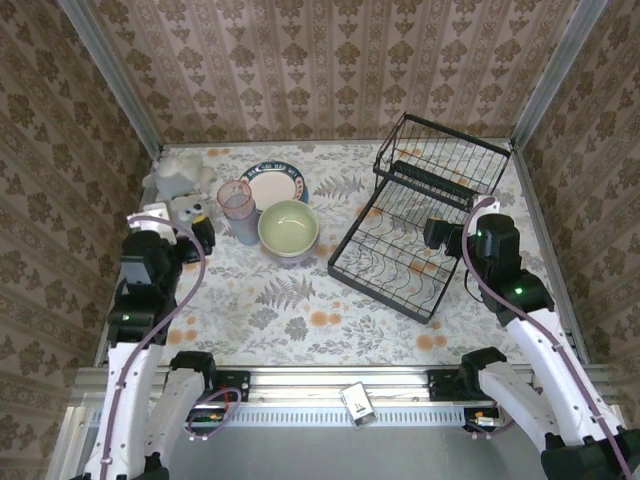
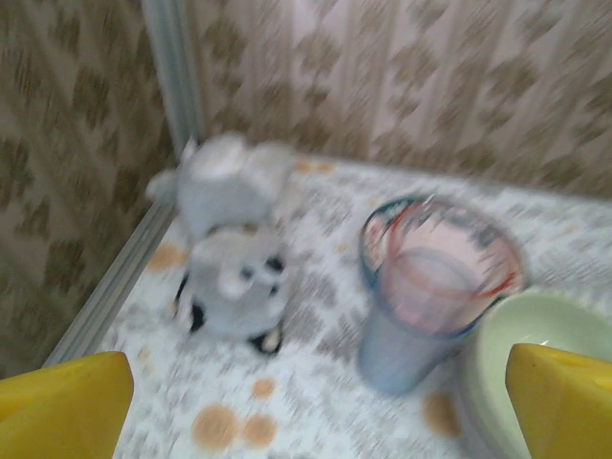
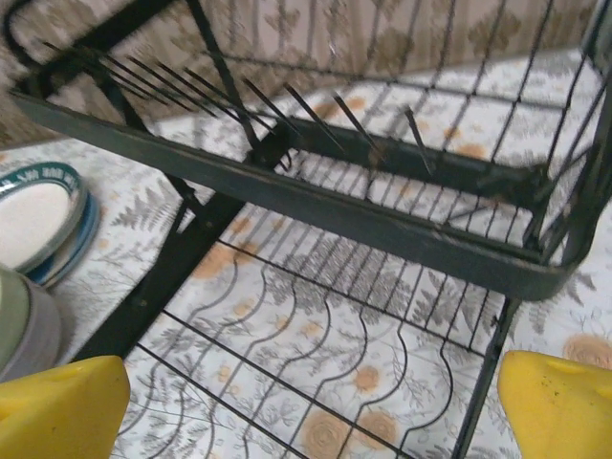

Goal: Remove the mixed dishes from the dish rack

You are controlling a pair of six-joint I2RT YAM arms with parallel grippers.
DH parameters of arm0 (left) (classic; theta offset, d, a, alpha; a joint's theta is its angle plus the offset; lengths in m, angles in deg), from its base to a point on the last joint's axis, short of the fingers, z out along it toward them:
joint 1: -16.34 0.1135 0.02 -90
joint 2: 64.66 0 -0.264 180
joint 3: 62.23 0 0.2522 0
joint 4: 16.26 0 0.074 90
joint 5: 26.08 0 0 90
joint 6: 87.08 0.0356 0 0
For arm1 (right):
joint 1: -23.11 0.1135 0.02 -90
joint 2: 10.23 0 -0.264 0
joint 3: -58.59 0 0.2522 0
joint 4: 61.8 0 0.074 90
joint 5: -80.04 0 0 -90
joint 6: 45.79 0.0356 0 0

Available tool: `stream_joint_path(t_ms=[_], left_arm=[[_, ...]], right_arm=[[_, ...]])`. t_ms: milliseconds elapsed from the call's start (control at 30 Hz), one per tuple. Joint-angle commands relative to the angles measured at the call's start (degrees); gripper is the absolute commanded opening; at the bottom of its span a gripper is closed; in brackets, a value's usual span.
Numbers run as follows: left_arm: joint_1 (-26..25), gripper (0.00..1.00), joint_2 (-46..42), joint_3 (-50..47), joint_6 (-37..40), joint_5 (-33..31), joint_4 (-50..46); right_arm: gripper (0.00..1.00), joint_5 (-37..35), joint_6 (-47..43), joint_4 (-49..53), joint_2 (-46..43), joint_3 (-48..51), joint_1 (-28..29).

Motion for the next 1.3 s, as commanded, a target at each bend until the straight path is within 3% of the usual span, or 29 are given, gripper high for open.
stream_joint_path(t_ms=[0,133,300,467,567,900,1267], left_arm=[[0.6,1.0,2.0,-7.0,-1.3,-8.6,6.2],[1.2,1.0,6.6,-14.4,-0.7,-11.7,20.6],[2.1,1.0,19.2,-14.5,1.5,-13.6,30.7],[5.6,1.0,27.8,-15.3,4.1,-10.2,40.2],[8.0,1.0,29.9,-17.1,5.2,-5.9,44.8],[10.3,1.0,39.1,-21.2,5.1,-0.9,62.7],[8.4,1.0,46.2,-24.5,6.0,-5.3,73.6]], right_arm=[[1.0,4.9,1.2,-5.3,1.9,2.5,-3.2],[1.0,6.6,1.5,-7.5,3.8,4.9,-7.0],[1.0,7.5,0.7,-12.1,5.9,8.0,-9.4],[1.0,9.1,-0.2,-14.3,8.2,8.8,-10.5],[1.0,9.2,-1.1,-17.1,7.9,10.4,-10.9],[1.0,9.5,-0.9,-22.7,13.6,10.7,-11.7],[1.0,8.7,-3.3,-27.6,17.7,11.6,-11.8]])
